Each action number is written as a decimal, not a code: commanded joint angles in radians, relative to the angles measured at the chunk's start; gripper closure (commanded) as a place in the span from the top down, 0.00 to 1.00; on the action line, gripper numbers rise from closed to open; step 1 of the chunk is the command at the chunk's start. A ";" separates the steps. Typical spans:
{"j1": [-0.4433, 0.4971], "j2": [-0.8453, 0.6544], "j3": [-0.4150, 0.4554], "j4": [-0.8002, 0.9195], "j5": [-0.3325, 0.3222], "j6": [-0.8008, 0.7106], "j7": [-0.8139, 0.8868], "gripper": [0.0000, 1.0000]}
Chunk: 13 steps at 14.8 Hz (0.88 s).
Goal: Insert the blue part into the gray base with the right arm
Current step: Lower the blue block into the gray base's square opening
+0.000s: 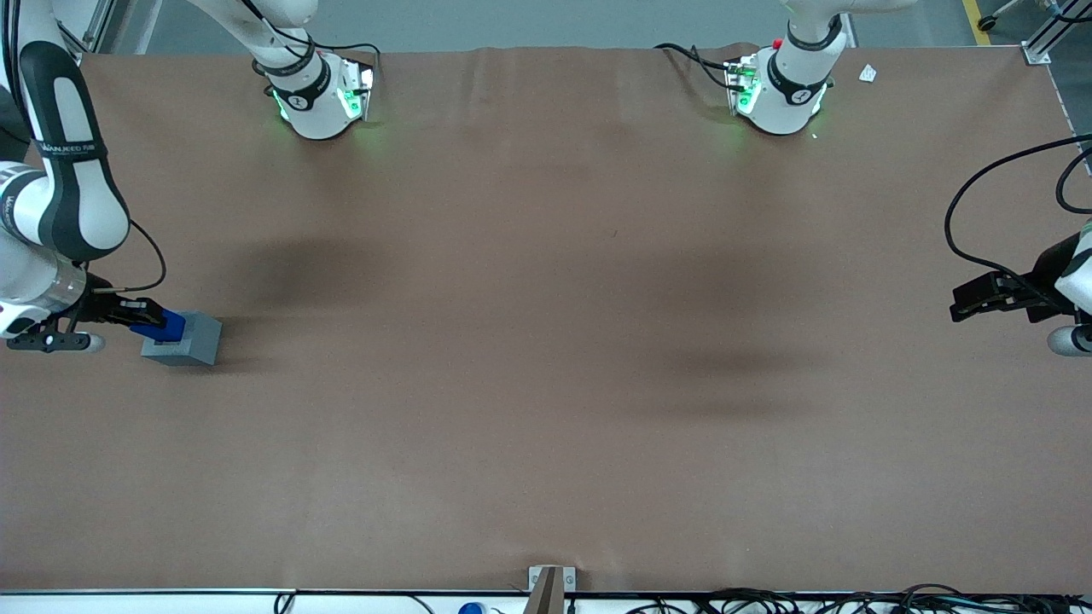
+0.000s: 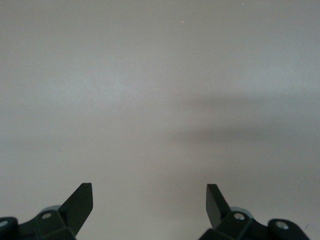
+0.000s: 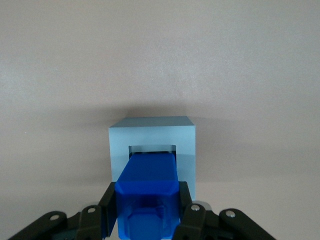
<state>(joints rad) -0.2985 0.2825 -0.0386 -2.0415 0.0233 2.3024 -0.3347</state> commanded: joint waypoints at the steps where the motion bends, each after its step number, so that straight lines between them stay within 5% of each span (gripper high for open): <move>1: -0.011 0.026 0.008 -0.012 0.003 0.037 -0.001 0.15; 6: -0.011 0.043 0.008 -0.012 0.003 0.055 0.002 0.17; 13: -0.011 0.050 0.008 -0.012 0.004 0.054 0.002 0.39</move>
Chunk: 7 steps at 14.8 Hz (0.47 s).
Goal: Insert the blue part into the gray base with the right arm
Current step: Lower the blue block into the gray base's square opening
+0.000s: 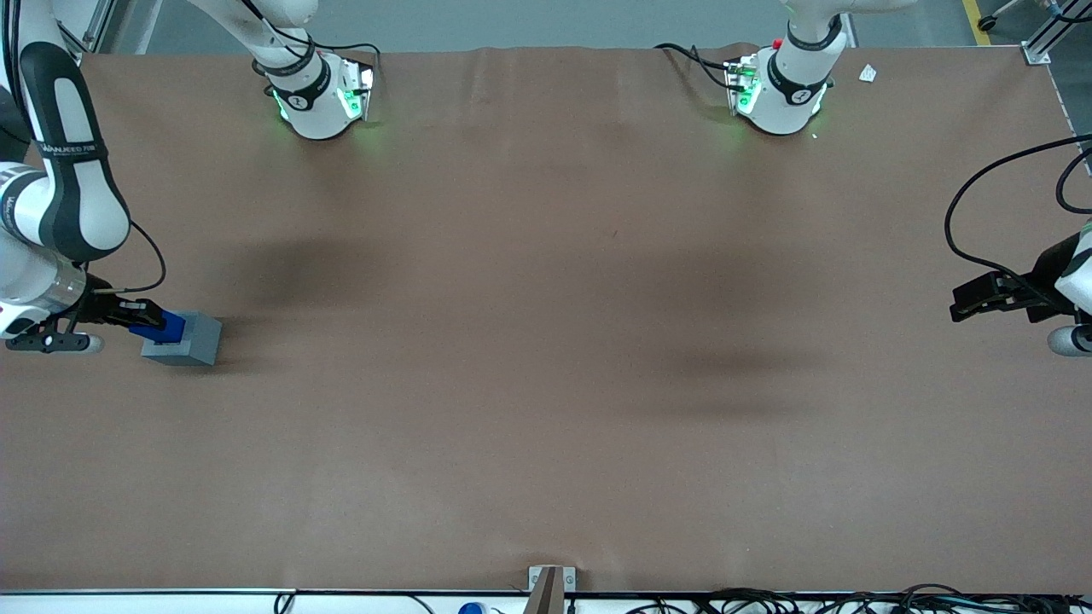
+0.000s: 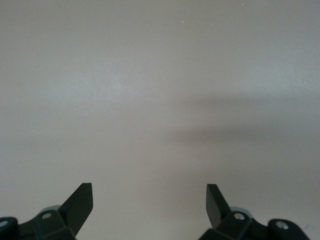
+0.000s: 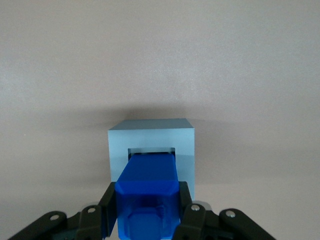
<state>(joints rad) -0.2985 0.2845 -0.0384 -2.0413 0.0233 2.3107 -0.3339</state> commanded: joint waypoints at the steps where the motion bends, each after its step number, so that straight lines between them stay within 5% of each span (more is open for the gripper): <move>1: -0.011 0.048 0.008 -0.013 0.004 0.045 0.001 0.42; 4: -0.011 0.048 0.008 -0.013 0.004 0.045 0.001 0.42; 7: -0.011 0.048 0.008 -0.013 0.004 0.045 0.001 0.26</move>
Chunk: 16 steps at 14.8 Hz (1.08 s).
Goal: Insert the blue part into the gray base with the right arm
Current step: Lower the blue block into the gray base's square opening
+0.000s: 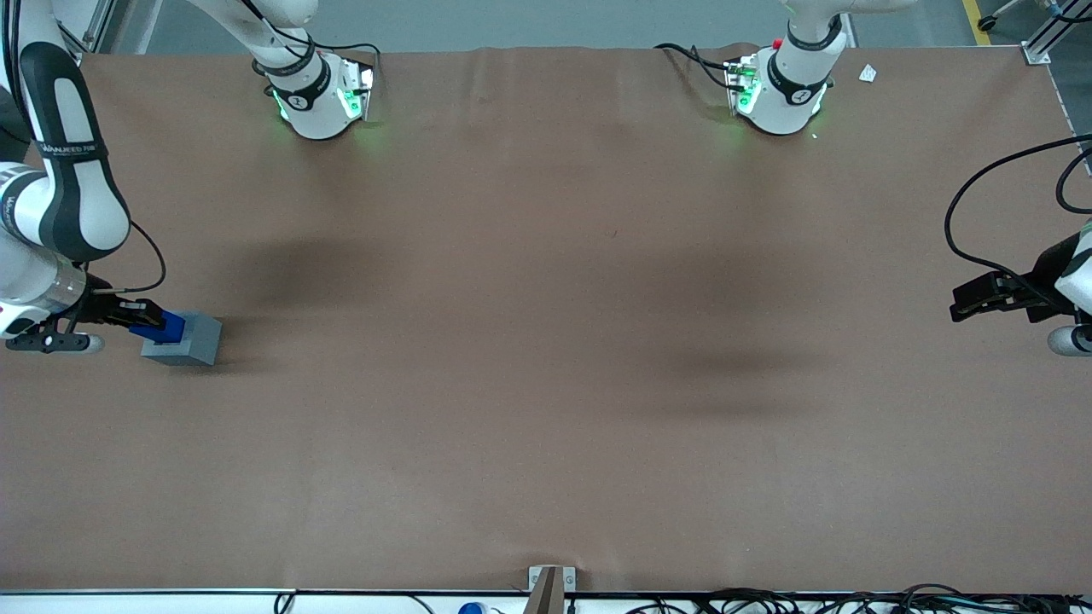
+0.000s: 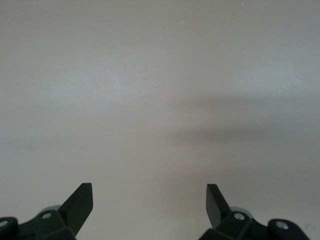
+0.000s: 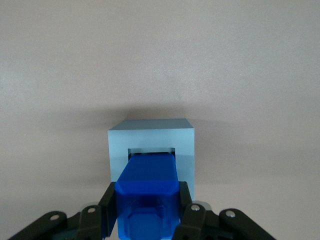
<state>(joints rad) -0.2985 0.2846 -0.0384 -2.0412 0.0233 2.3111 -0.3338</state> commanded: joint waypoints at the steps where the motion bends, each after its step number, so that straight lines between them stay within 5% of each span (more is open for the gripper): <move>1: -0.011 0.048 0.008 -0.013 0.004 0.047 0.001 0.21; 4: -0.010 0.048 0.009 -0.013 0.006 0.056 0.001 0.12; 12: -0.008 0.060 0.011 -0.013 0.006 0.076 0.001 0.11; 14: -0.008 0.065 0.011 -0.011 0.006 0.076 0.001 0.15; 16: -0.008 0.065 0.011 -0.011 0.006 0.076 0.002 0.32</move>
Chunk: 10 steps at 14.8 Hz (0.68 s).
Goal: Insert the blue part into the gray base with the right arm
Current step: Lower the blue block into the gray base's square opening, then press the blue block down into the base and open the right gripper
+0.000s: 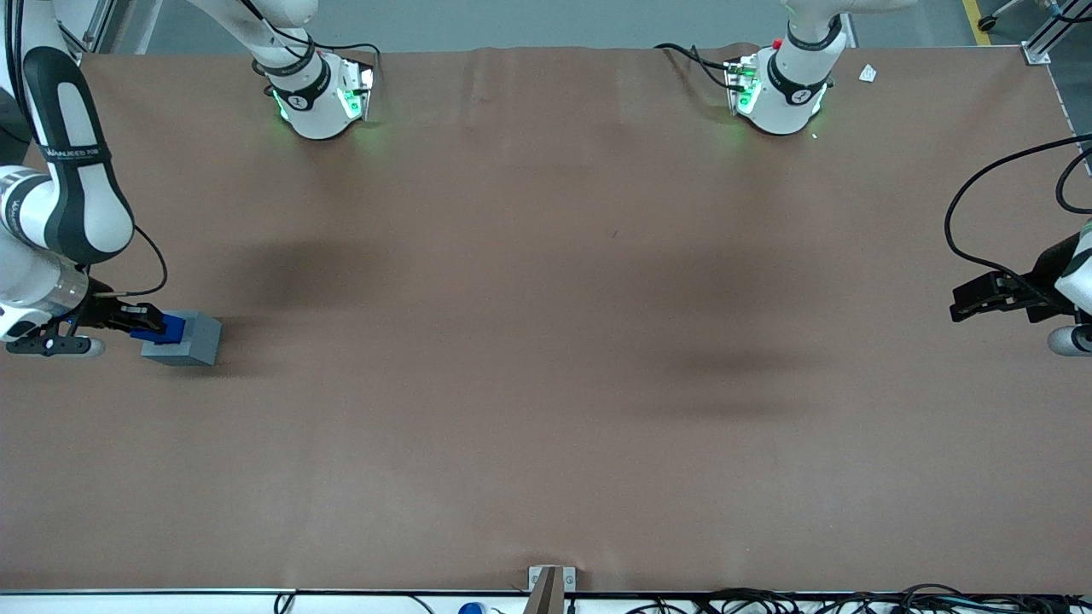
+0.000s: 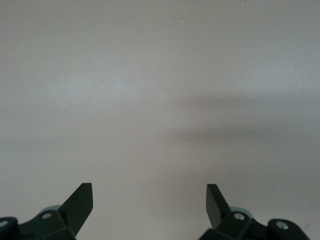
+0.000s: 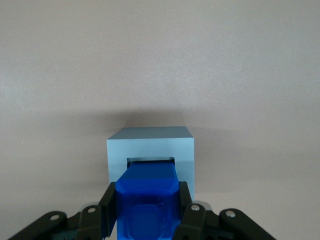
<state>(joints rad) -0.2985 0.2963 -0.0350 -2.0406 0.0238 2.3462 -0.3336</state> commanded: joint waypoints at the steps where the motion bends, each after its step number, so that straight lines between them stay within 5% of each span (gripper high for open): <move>1: -0.008 0.053 0.007 -0.012 0.005 0.039 0.002 0.38; 2: -0.007 0.053 0.007 -0.010 0.005 0.039 0.002 0.49; 5: -0.007 0.053 0.007 -0.010 0.005 0.039 0.002 0.57; 10: -0.007 0.053 0.007 -0.010 0.005 0.039 0.002 0.58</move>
<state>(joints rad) -0.2985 0.3614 -0.0348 -2.0411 0.0238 2.3829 -0.3337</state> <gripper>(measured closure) 0.423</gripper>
